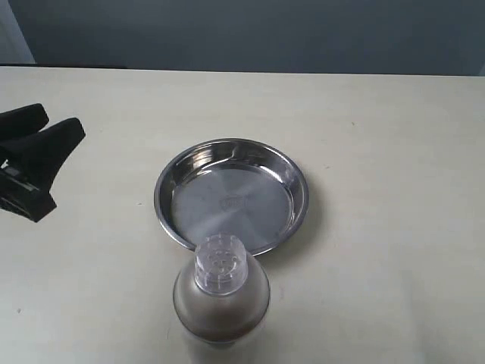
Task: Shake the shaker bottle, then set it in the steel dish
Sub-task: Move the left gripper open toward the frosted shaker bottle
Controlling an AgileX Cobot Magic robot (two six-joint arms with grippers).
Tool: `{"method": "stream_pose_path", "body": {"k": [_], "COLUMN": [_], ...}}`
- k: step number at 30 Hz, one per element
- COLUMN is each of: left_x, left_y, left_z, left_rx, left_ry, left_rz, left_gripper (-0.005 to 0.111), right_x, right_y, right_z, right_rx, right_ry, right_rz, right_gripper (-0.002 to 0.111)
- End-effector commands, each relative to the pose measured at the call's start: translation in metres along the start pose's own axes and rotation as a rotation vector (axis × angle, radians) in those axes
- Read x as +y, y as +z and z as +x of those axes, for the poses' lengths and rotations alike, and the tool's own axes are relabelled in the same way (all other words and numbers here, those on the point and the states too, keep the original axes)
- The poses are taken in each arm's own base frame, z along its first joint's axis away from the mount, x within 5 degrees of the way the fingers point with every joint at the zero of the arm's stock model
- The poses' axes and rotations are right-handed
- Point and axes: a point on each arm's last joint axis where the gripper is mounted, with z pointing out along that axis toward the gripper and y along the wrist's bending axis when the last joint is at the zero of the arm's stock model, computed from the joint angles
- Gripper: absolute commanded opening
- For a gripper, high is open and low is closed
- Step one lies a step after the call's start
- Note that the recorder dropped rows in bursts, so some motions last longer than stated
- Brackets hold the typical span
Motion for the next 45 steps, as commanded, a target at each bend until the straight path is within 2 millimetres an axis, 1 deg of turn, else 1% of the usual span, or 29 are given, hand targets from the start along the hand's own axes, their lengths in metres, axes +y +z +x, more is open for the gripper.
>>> {"method": "stream_pose_path", "body": {"k": [1,3,5,8,10,13,16,20,24,28,31,33,36,38,42,45], "left_x": [-0.009,-0.004,0.0,0.0,-0.003,-0.01,-0.01,-0.013,-0.013,-0.014,-0.018,-0.022,-0.025,-0.026,-0.021,-0.023], "left_y": [-0.004,-0.009,-0.015,-0.019,-0.018,-0.015,-0.012,-0.009,-0.007,-0.004,-0.003,-0.002,0.0,0.0,0.002,0.003], "left_z": [0.0,0.008,0.015,0.016,0.018,0.024,0.027,0.032,0.039,0.043,0.046,0.046,0.046,0.046,0.043,0.042], "left_rx": [-0.074,-0.061,-0.084,-0.122,-0.112,-0.076,-0.066,-0.043,0.008,0.037,0.08,0.104,0.119,0.121,0.09,0.102], "left_ry": [0.042,0.015,-0.008,-0.014,-0.003,-0.007,-0.07,-0.073,-0.081,-0.074,-0.064,-0.027,0.009,0.013,-0.005,0.003], "left_rz": [0.078,-0.001,-0.07,-0.077,-0.046,0.058,0.081,0.14,0.164,0.194,0.259,0.326,0.382,0.388,0.332,0.371], "left_gripper": [0.053,0.052,0.051,0.051,0.051,0.051,0.052,0.052,0.052,0.052,0.052,0.052,0.052,0.052,0.052,0.052], "right_x": [0.0,0.0,0.0,0.0,0.0,0.0,0.0,0.0,0.0,0.0,0.0,0.0,0.0,0.0,0.0,0.0], "right_y": [0.0,0.0,0.0,0.0,0.0,0.0,0.0,0.0,0.0,0.0,0.0,0.0,0.0,0.0,0.0,0.0], "right_z": [-0.001,-0.001,-0.001,-0.001,-0.001,-0.001,-0.001,-0.001,-0.001,-0.001,-0.001,-0.001,-0.001,-0.001,-0.001,-0.001], "right_rx": [-0.016,-0.016,-0.016,-0.016,-0.016,-0.016,-0.016,-0.016,-0.016,-0.016,-0.016,-0.016,-0.016,-0.016,-0.016,-0.016], "right_ry": [-0.003,-0.003,-0.003,-0.003,-0.003,-0.003,-0.003,-0.003,-0.003,-0.003,-0.003,-0.003,-0.003,-0.003,-0.003,-0.003], "right_rz": [-0.003,-0.003,-0.003,-0.003,-0.003,-0.003,-0.003,-0.003,-0.003,-0.003,-0.003,-0.003,-0.003,-0.003,-0.003,-0.003], "right_gripper": [-0.001,-0.001,-0.001,-0.001,-0.001,-0.001,-0.001,-0.001,-0.001,-0.001,-0.001,-0.001,-0.001,-0.001,-0.001,-0.001]}}
